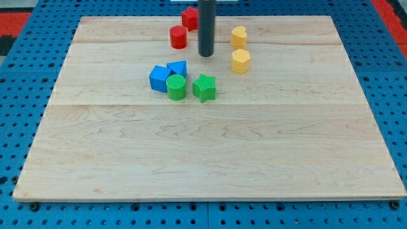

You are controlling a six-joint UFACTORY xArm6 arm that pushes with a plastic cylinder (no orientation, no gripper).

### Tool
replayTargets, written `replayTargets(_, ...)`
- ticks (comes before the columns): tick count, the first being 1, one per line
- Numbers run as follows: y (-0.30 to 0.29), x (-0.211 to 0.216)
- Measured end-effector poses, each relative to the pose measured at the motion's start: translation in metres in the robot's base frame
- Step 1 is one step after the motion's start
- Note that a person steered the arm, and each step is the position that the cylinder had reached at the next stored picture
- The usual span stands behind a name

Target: Move the yellow heart closer to the yellow hexagon

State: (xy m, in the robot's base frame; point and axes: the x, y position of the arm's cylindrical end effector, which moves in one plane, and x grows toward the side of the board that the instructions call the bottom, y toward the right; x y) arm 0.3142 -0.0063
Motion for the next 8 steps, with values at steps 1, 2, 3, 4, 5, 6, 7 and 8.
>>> replayTargets(1,0.065,0.016)
replayTargets(2,0.111,0.007)
replayTargets(3,0.082,-0.022)
replayTargets(4,0.0,-0.027)
replayTargets(5,-0.011,-0.054)
replayTargets(6,0.023,-0.084)
replayTargets(7,0.045,-0.054)
replayTargets(8,0.102,-0.052)
